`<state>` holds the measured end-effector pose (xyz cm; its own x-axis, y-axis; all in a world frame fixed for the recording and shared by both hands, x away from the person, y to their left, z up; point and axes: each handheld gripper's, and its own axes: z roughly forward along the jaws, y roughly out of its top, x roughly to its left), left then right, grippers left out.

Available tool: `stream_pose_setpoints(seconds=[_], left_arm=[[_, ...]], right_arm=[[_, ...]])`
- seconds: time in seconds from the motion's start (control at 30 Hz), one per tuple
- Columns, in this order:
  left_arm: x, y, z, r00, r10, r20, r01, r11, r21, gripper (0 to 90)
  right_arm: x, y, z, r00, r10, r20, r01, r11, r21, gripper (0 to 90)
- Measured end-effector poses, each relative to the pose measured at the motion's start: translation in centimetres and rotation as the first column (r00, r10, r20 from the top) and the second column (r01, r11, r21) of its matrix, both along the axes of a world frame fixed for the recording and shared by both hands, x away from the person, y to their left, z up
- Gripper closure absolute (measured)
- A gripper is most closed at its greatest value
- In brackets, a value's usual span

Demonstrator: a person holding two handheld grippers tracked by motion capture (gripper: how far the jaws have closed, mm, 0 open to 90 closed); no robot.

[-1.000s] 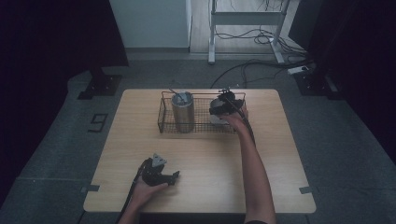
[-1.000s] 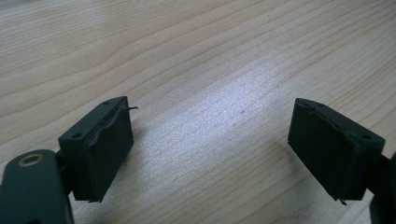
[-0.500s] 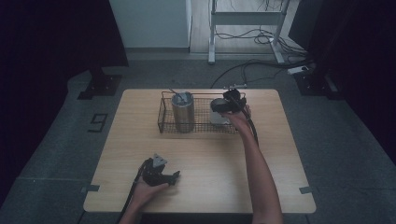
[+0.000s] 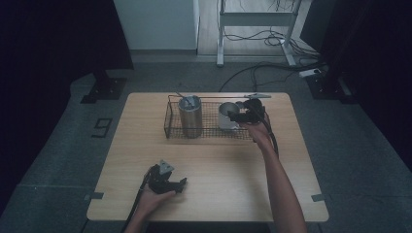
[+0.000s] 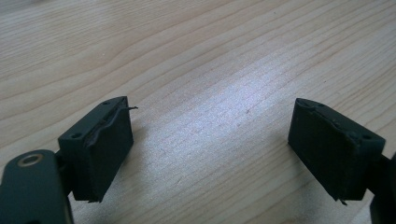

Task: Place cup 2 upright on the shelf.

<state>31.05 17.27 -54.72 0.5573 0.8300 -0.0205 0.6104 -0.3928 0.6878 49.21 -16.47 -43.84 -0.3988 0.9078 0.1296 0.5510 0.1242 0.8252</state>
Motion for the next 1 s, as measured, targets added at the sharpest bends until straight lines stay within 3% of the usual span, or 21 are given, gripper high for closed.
stream_pose_setpoints(seconds=[0.37, 0.73, 1.0], left_arm=[[0.0, 0.0, 0.0, 1.0, 0.003, 0.0, -0.003, 1.0, 0.0, 13.8], [0.1, 0.1, 0.0, 1.0, 0.007, -0.001, -0.007, 1.0, -0.001, 13.8], [0.1, 0.1, 0.0, 1.0, 0.009, 0.0, -0.009, 1.0, 0.002, 13.9]], right_arm=[[-3.9, -2.9, -0.3, 0.9996, 0.007, 0.028, -0.008, 0.999, 0.035, 7.8], [-9.4, -5.1, -2.4, 0.9963, 0.038, 0.077, -0.042, 0.998, 0.045, 12.9], [-12.9, -5.8, -4.1, 0.9955, 0.052, 0.08, -0.056, 0.997, 0.049, 13.7]])
